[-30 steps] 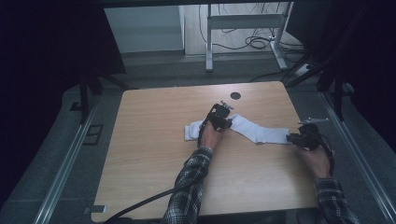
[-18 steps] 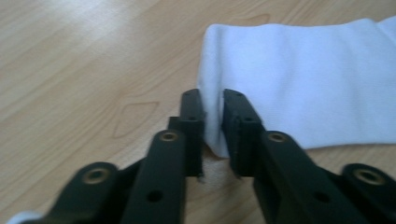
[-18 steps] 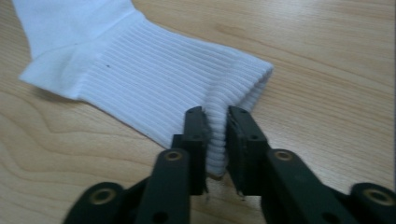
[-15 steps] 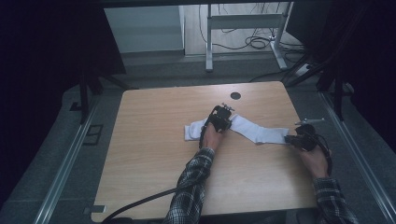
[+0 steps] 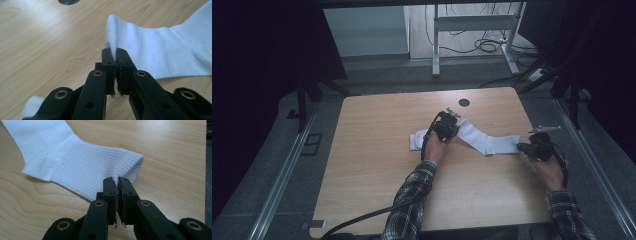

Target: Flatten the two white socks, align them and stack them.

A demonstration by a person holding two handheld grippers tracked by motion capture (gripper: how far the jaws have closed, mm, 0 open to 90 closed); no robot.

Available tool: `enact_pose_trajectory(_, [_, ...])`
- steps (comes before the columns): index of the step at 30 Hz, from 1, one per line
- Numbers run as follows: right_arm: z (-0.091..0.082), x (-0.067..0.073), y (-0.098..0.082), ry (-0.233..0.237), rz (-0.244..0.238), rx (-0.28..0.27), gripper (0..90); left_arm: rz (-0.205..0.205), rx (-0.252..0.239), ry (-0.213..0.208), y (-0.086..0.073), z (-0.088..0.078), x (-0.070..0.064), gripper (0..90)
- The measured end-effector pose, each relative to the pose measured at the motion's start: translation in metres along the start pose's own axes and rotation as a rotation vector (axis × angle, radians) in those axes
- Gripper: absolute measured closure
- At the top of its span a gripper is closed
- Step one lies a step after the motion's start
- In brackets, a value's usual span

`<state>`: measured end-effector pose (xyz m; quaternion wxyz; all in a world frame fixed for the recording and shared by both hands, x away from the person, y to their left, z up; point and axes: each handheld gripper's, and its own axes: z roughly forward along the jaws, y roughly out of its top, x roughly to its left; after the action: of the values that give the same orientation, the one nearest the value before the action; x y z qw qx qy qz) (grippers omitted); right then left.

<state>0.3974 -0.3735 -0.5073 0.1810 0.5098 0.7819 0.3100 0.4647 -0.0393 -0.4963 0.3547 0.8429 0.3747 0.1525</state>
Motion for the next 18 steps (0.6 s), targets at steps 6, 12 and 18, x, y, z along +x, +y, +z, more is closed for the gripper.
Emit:
enact_pose_trajectory(6, [-0.004, 0.007, 0.004, 0.019, -0.017, -0.021, 84.5, 0.003, -0.037, -0.002, -0.006, -0.024, 0.003, 86.2])
enact_pose_trajectory(12, [-0.01, 0.019, 0.01, 0.044, -0.049, -0.047, 84.3, -0.001, -0.056, -0.003, -0.017, -0.048, 0.007, 86.2])
enact_pose_trajectory(18, [-0.013, 0.033, 0.016, 0.074, -0.079, -0.06, 84.3, 0.001, -0.058, -0.008, -0.034, -0.073, 0.009, 86.2])
